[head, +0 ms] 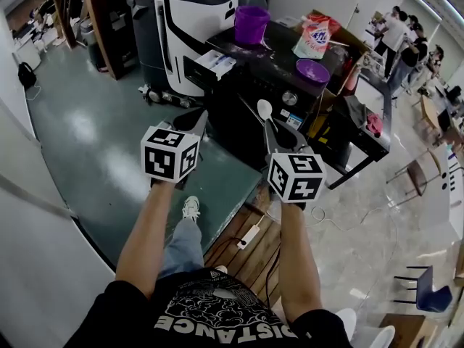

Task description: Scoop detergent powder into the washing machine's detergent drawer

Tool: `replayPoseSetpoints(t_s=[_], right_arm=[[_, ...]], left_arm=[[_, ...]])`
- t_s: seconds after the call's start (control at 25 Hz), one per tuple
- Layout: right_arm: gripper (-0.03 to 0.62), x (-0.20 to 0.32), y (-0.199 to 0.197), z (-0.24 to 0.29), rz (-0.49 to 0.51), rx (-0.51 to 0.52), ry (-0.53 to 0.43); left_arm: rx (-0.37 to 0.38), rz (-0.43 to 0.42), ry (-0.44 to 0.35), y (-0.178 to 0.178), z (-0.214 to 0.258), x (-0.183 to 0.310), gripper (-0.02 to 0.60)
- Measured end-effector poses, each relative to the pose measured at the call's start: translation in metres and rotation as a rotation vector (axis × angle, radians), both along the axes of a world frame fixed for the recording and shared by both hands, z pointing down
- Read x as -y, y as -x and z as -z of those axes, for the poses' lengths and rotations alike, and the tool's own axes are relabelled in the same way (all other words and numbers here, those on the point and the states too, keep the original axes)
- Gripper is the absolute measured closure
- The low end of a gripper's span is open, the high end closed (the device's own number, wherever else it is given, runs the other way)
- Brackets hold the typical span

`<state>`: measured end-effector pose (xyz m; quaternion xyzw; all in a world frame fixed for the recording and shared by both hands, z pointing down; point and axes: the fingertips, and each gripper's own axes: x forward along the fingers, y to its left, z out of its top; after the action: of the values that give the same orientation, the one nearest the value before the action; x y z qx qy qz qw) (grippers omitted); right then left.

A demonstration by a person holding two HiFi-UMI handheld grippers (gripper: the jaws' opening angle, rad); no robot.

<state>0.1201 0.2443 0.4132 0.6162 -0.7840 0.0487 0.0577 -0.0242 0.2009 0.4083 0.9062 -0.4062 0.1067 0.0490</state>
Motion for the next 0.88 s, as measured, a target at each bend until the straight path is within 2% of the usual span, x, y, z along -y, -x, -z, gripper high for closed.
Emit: replayPoseSetpoints(t_s=[0.36, 0.88], right_arm=[[0.560, 0.082, -0.006, -0.003, -0.013, -0.004, 0.015], [0.560, 0.233, 0.003, 0.001, -0.082, -0.019, 0.059]], left_arm=[[-0.004, -0.027, 0.015, -0.013, -0.005, 0.086, 0.580], [-0.022, -0.115, 0.054, -0.016, -0.004, 0.247, 0.580]])
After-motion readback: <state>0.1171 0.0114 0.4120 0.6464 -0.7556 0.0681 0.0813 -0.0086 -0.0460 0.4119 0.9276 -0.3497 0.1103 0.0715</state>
